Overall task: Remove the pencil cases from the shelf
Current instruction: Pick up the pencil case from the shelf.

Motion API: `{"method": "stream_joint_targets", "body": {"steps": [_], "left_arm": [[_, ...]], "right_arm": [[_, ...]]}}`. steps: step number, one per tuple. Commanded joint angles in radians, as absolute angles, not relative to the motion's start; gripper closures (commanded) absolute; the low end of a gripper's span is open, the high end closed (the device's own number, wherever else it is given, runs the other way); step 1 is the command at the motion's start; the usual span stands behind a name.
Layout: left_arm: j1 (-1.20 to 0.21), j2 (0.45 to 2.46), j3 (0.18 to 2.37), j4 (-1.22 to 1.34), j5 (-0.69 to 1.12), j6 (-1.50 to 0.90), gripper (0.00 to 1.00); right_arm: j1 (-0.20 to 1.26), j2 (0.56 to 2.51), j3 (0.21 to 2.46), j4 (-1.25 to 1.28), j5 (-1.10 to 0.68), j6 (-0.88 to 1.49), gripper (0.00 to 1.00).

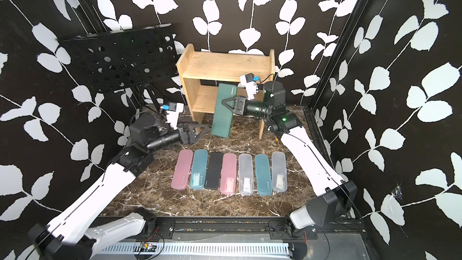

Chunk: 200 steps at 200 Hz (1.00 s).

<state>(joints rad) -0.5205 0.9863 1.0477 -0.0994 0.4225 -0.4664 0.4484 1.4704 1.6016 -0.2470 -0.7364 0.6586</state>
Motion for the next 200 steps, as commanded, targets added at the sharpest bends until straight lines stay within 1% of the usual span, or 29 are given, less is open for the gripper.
{"method": "stream_joint_targets", "body": {"steps": [1, 18, 33, 60, 97, 102, 132, 166, 200], "left_arm": [[-0.557, 0.930, 1.040, -0.120, 0.251, -0.240, 0.01], [-0.625, 0.947, 1.062, -0.129, 0.213, -0.166, 0.01], [-0.693, 0.977, 1.089, -0.146, 0.167, -0.110, 0.01], [-0.695, 1.035, 1.106, -0.129, 0.204, -0.136, 0.01], [-0.694, 1.086, 1.094, -0.018, 0.286, -0.237, 0.01], [-0.722, 1.094, 1.090, 0.004, 0.299, -0.255, 0.01], [-0.733, 1.115, 1.083, 0.079, 0.351, -0.312, 0.01], [-0.736, 1.127, 1.098, 0.063, 0.362, -0.316, 0.01], [-0.736, 1.142, 1.120, -0.020, 0.313, -0.280, 0.01]], "right_arm": [[0.484, 1.429, 1.652, -0.368, -0.573, 0.589, 1.00], [0.525, 1.439, 1.690, -0.439, -0.477, 0.553, 1.00], [0.549, 1.448, 1.710, -0.460, -0.441, 0.553, 1.00], [0.576, 1.456, 1.722, -0.456, -0.418, 0.558, 1.00], [0.619, 1.473, 1.744, -0.460, -0.395, 0.549, 1.00], [0.623, 1.475, 1.745, -0.462, -0.390, 0.547, 1.00], [0.640, 1.492, 1.745, -0.469, -0.360, 0.533, 1.00], [0.656, 1.512, 1.753, -0.463, -0.352, 0.529, 1.00], [0.685, 1.513, 1.765, -0.457, -0.347, 0.535, 1.00]]}}
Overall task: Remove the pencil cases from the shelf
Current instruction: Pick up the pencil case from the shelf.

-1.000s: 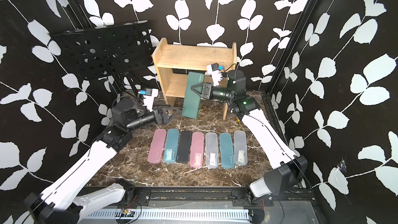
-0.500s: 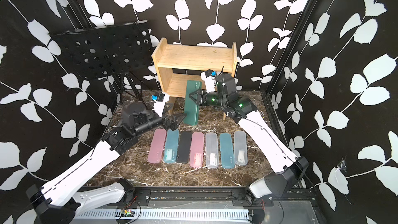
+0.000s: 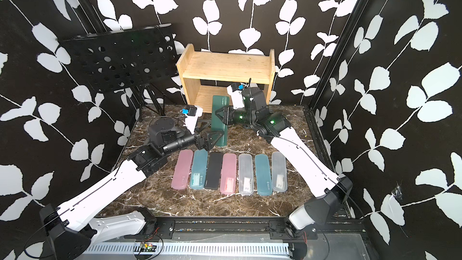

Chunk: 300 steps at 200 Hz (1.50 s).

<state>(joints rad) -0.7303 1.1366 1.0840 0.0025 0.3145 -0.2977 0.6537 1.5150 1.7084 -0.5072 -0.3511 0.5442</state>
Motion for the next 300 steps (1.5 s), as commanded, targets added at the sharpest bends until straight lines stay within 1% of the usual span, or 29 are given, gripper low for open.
{"method": "stream_joint_targets", "body": {"steps": [1, 21, 56, 80, 107, 133, 181, 220, 242, 262, 273, 274, 279, 280, 282, 283, 287, 290, 299, 300], "left_arm": [[-0.736, 1.143, 1.122, -0.024, 0.311, -0.277, 0.01], [-0.735, 1.154, 1.138, -0.058, 0.301, -0.271, 0.01], [-0.736, 1.167, 1.132, -0.043, 0.295, -0.286, 0.01], [-0.736, 1.175, 1.134, -0.071, 0.257, -0.290, 0.01], [-0.736, 1.159, 1.116, -0.092, 0.167, -0.298, 0.01], [-0.736, 1.160, 1.114, -0.095, 0.132, -0.320, 0.01], [-0.735, 1.165, 1.106, -0.042, 0.155, -0.354, 0.02], [-0.736, 1.190, 1.131, -0.069, 0.176, -0.368, 0.13], [-0.736, 1.205, 1.141, -0.082, 0.191, -0.373, 0.26], [-0.736, 1.213, 1.147, -0.095, 0.188, -0.376, 0.29], [-0.736, 1.210, 1.149, -0.108, 0.175, -0.376, 0.33], [-0.736, 1.209, 1.149, -0.109, 0.173, -0.376, 0.34], [-0.736, 1.208, 1.152, -0.122, 0.161, -0.374, 0.36], [-0.736, 1.208, 1.152, -0.126, 0.158, -0.373, 0.36], [-0.736, 1.208, 1.153, -0.131, 0.152, -0.373, 0.37], [-0.736, 1.208, 1.154, -0.135, 0.150, -0.372, 0.37], [-0.736, 1.207, 1.158, -0.151, 0.137, -0.369, 0.37], [-0.736, 1.206, 1.159, -0.163, 0.128, -0.366, 0.37], [-0.736, 1.201, 1.166, -0.212, 0.089, -0.356, 0.37], [-0.736, 1.200, 1.167, -0.218, 0.084, -0.354, 0.37]], "right_arm": [[0.686, 1.513, 1.764, -0.457, -0.346, 0.535, 1.00], [0.694, 1.508, 1.758, -0.456, -0.338, 0.536, 1.00], [0.708, 1.509, 1.751, -0.450, -0.332, 0.539, 1.00], [0.712, 1.509, 1.753, -0.461, -0.306, 0.527, 1.00], [0.712, 1.504, 1.755, -0.464, -0.295, 0.523, 1.00], [0.716, 1.497, 1.753, -0.459, -0.292, 0.528, 1.00], [0.725, 1.499, 1.742, -0.450, -0.285, 0.528, 1.00], [0.730, 1.504, 1.737, -0.430, -0.285, 0.535, 1.00], [0.733, 1.503, 1.738, -0.432, -0.282, 0.534, 1.00], [0.734, 1.500, 1.731, -0.434, -0.278, 0.529, 1.00], [0.734, 1.499, 1.730, -0.437, -0.276, 0.528, 1.00], [0.734, 1.499, 1.730, -0.437, -0.277, 0.528, 1.00], [0.734, 1.496, 1.725, -0.435, -0.278, 0.526, 0.83], [0.734, 1.497, 1.726, -0.434, -0.277, 0.526, 0.81], [0.734, 1.495, 1.723, -0.433, -0.276, 0.526, 0.73], [0.735, 1.494, 1.722, -0.433, -0.275, 0.527, 0.71], [0.735, 1.493, 1.719, -0.431, -0.273, 0.527, 0.55], [0.735, 1.490, 1.716, -0.431, -0.271, 0.526, 0.47], [0.734, 1.481, 1.704, -0.424, -0.256, 0.526, 0.12], [0.734, 1.481, 1.702, -0.423, -0.255, 0.526, 0.10]]}}
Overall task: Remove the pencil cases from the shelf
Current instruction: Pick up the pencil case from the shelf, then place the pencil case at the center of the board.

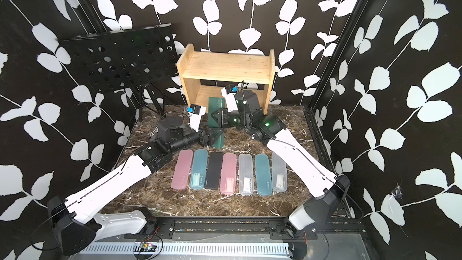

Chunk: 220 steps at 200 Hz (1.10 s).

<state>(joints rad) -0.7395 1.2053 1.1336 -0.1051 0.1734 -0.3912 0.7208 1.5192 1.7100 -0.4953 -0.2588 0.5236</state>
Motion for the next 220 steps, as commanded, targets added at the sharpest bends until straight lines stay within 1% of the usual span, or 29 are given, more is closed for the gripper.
{"method": "stream_joint_targets", "body": {"steps": [1, 2, 6, 34, 47, 66, 81, 97, 127, 176, 201, 220], "left_arm": [[-0.736, 1.201, 1.168, -0.224, 0.075, -0.353, 0.37], [-0.736, 1.200, 1.169, -0.230, 0.061, -0.353, 0.37], [-0.734, 1.199, 1.173, -0.260, 0.039, -0.343, 0.37], [-0.717, 1.194, 1.197, -0.528, -0.142, -0.267, 0.38], [-0.691, 1.187, 1.186, -0.658, -0.218, -0.233, 0.38], [-0.607, 1.172, 1.146, -0.816, -0.255, -0.188, 0.37], [-0.559, 1.159, 1.098, -0.896, -0.285, -0.157, 0.37], [-0.532, 1.171, 1.060, -0.953, -0.326, -0.126, 0.34], [-0.497, 1.241, 1.032, -0.965, -0.366, -0.092, 0.33], [-0.300, 1.339, 0.997, -0.851, -0.229, -0.062, 0.35], [-0.244, 1.425, 0.991, -0.829, -0.189, -0.045, 0.35], [-0.233, 1.474, 0.990, -0.813, -0.158, -0.049, 0.35]], "right_arm": [[0.734, 1.478, 1.699, -0.422, -0.254, 0.526, 0.06], [0.734, 1.477, 1.695, -0.419, -0.251, 0.526, 0.02], [0.735, 1.472, 1.689, -0.418, -0.246, 0.527, 0.01], [0.710, 1.411, 1.609, -0.400, -0.192, 0.537, 0.01], [0.684, 1.357, 1.533, -0.373, -0.175, 0.551, 0.01], [0.620, 1.262, 1.390, -0.347, -0.155, 0.578, 0.01], [0.556, 1.198, 1.265, -0.324, -0.185, 0.605, 0.01], [0.500, 1.148, 1.182, -0.326, -0.211, 0.616, 0.01], [0.445, 1.105, 1.091, -0.334, -0.246, 0.619, 0.01], [0.427, 1.138, 0.996, -0.260, -0.315, 0.671, 0.01], [0.422, 1.172, 0.985, -0.247, -0.336, 0.673, 0.01], [0.420, 1.204, 0.994, -0.243, -0.346, 0.670, 0.01]]}}
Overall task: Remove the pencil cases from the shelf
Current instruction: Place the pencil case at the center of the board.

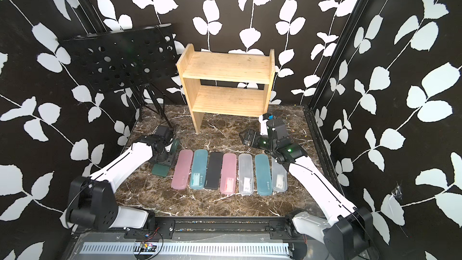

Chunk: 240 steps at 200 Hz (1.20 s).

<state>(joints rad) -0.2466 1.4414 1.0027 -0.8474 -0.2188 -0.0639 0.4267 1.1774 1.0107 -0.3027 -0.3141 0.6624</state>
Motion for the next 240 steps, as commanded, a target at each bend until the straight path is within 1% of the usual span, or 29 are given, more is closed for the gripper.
{"method": "stream_joint_targets", "body": {"steps": [1, 25, 49, 77, 97, 122, 138, 143, 146, 148, 169, 187, 203, 213, 240], "left_arm": [[-0.233, 1.477, 0.990, -0.812, -0.158, -0.050, 0.35], [-0.218, 1.523, 0.998, -0.813, -0.191, -0.060, 0.33], [-0.173, 1.566, 1.012, -0.815, -0.179, -0.065, 0.33], [-0.164, 1.597, 1.016, -0.828, -0.223, -0.068, 0.33], [-0.163, 1.608, 1.013, -0.824, -0.205, -0.070, 0.32], [-0.163, 1.614, 1.009, -0.824, -0.199, -0.080, 0.22], [-0.163, 1.612, 1.010, -0.831, -0.205, -0.083, 0.12], [-0.162, 1.612, 1.009, -0.833, -0.206, -0.083, 0.08], [-0.162, 1.611, 1.010, -0.834, -0.207, -0.083, 0.03], [-0.163, 1.611, 1.010, -0.836, -0.209, -0.083, 0.02], [-0.162, 1.600, 1.012, -0.838, -0.216, -0.087, 0.01], [-0.161, 1.554, 1.029, -0.825, -0.237, -0.091, 0.01], [-0.164, 1.461, 1.031, -0.752, -0.240, -0.095, 0.01], [-0.164, 1.383, 1.010, -0.668, -0.246, -0.098, 0.01], [-0.161, 1.176, 0.823, -0.259, -0.308, -0.042, 0.01]], "right_arm": [[0.420, 1.205, 0.994, -0.242, -0.347, 0.669, 0.01], [0.417, 1.234, 0.997, -0.226, -0.352, 0.670, 0.01], [0.411, 1.275, 1.015, -0.226, -0.363, 0.672, 0.01], [0.411, 1.303, 1.045, -0.232, -0.370, 0.670, 0.01], [0.410, 1.312, 1.060, -0.232, -0.375, 0.671, 0.01], [0.410, 1.321, 1.065, -0.233, -0.381, 0.669, 0.01], [0.410, 1.321, 1.060, -0.231, -0.381, 0.669, 0.01], [0.409, 1.320, 1.057, -0.229, -0.382, 0.670, 0.01], [0.410, 1.320, 1.056, -0.229, -0.382, 0.671, 0.01], [0.410, 1.319, 1.054, -0.226, -0.381, 0.672, 0.01], [0.410, 1.309, 1.046, -0.224, -0.378, 0.670, 0.01], [0.407, 1.288, 1.066, -0.262, -0.345, 0.622, 0.01], [0.406, 1.262, 1.109, -0.321, -0.270, 0.541, 0.01], [0.405, 1.246, 1.130, -0.351, -0.191, 0.482, 0.01], [0.374, 1.232, 1.141, -0.390, 0.019, 0.383, 0.01]]}}
